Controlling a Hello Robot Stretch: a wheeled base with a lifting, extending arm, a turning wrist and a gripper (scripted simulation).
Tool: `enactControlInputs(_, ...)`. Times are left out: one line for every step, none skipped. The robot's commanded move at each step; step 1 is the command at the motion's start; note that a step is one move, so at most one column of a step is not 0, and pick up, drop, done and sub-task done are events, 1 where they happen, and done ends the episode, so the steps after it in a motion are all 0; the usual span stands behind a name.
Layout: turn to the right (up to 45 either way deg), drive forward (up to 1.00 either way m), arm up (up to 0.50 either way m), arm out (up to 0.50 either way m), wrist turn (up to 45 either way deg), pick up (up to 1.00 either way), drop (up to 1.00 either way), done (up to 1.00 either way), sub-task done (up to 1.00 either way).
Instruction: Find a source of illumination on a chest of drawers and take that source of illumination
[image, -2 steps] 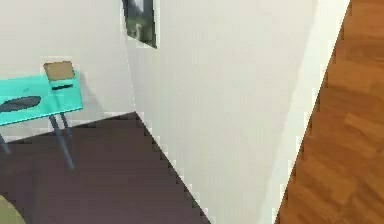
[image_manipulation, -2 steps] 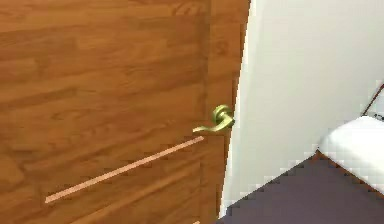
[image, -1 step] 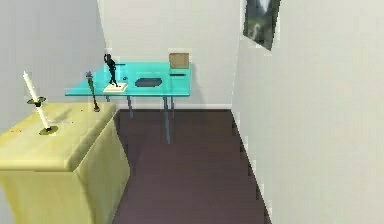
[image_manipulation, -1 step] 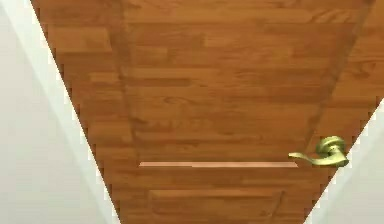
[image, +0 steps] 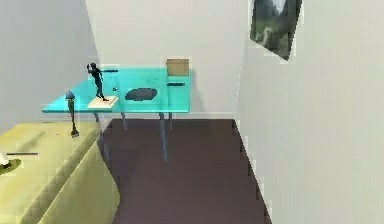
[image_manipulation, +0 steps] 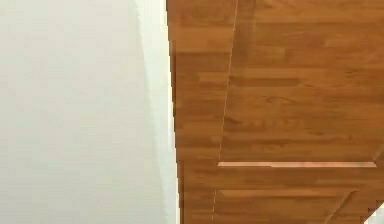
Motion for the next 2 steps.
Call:
enactControlInputs(-24.0,0.0,0.0,0.0,0.0,0.0,0.0,0.0,0.0)
enactControlInputs(0.0,0.3,0.0,0.0,0.0,0.0,0.0,0.0,0.0)
